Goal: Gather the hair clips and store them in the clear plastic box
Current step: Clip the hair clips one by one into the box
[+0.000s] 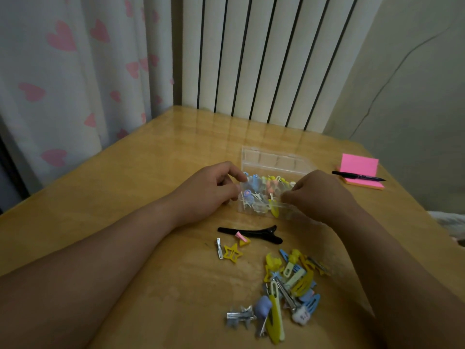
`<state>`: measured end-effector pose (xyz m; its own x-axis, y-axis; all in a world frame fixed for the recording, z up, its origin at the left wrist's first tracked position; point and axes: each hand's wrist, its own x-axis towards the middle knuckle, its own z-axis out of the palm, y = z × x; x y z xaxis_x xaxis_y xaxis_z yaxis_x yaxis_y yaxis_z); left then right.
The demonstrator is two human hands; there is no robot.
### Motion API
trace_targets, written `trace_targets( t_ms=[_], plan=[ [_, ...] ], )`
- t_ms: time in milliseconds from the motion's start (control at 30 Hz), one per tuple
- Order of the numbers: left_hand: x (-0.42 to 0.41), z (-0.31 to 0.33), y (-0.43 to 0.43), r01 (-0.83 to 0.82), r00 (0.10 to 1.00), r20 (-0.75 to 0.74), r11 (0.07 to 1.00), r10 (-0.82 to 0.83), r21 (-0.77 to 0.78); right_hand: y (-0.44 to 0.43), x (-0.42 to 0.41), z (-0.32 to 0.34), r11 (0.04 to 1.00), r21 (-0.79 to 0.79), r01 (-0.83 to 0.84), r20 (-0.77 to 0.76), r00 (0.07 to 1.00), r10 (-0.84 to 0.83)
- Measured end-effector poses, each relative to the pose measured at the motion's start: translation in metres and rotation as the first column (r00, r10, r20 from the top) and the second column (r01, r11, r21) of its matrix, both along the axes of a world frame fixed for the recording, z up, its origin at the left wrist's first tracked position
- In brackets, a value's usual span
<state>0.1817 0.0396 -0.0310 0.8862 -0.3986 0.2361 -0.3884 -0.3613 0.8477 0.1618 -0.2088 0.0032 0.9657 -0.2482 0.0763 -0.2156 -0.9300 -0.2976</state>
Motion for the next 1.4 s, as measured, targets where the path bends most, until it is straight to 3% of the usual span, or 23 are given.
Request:
trace_targets(
  t_ms=[233, 367, 500, 600, 733, 833, 933, 1067, 1167, 1267, 1400],
  plan=[
    [0.002, -0.001, 0.000, 0.009, 1.000, 0.002, 1.000, -0.009, -0.004, 0.000, -0.018, 0.006, 0.995, -0.005, -0.099, 0.191, 0.977, 0.098],
    [0.000, 0.000, 0.001, 0.012, 1.000, 0.007, 1.000, -0.012, 0.001, 0.008, -0.035, 0.019, 0.950, 0.069, -0.303, 0.260, 0.925, 0.276],
    [0.000, 0.000, 0.001, 0.012, 1.000, 0.004, 1.000, -0.012, 0.004, 0.018, -0.054, 0.039, 0.829, 0.198, -0.523, 0.056, 0.851, 0.523],
    [0.000, 0.001, 0.001, 0.009, 1.000, 0.002, 1.000, -0.009, 0.003, 0.023, -0.056, 0.036, 0.795, 0.178, -0.580, -0.096, 0.794, 0.600],
    [-0.001, 0.002, 0.001, 0.004, 1.000, 0.009, 1.000, -0.004, 0.008, 0.029, -0.056, 0.027, 0.766, 0.134, -0.629, -0.096, 0.761, 0.642],
    [-0.001, 0.001, 0.001, 0.006, 1.000, 0.008, 1.000, -0.006, 0.008, 0.037, -0.059, 0.022, 0.699, 0.170, -0.695, -0.114, 0.691, 0.714],
    [-0.001, 0.001, 0.002, 0.004, 1.000, -0.004, 1.000, -0.004, 0.008, 0.048, -0.064, 0.018, 0.647, 0.096, -0.757, -0.121, 0.636, 0.762],
    [-0.001, 0.001, 0.001, 0.000, 1.000, -0.012, 1.000, 0.000, 0.010, 0.061, -0.067, 0.013, 0.638, -0.020, -0.770, -0.197, 0.628, 0.753],
    [0.000, 0.000, 0.001, -0.002, 1.000, -0.017, 1.000, 0.002, 0.007, 0.062, -0.069, 0.013, 0.629, -0.002, -0.778, -0.213, 0.615, 0.760],
    [-0.001, 0.001, 0.001, 0.004, 1.000, -0.019, 1.000, -0.004, -0.003, 0.057, -0.069, 0.021, 0.642, 0.118, -0.758, -0.094, 0.635, 0.767],
    [-0.003, 0.002, 0.001, 0.004, 1.000, -0.013, 1.000, -0.003, 0.006, 0.029, -0.050, 0.028, 0.825, 0.209, -0.525, 0.268, 0.842, 0.468]
  ],
)
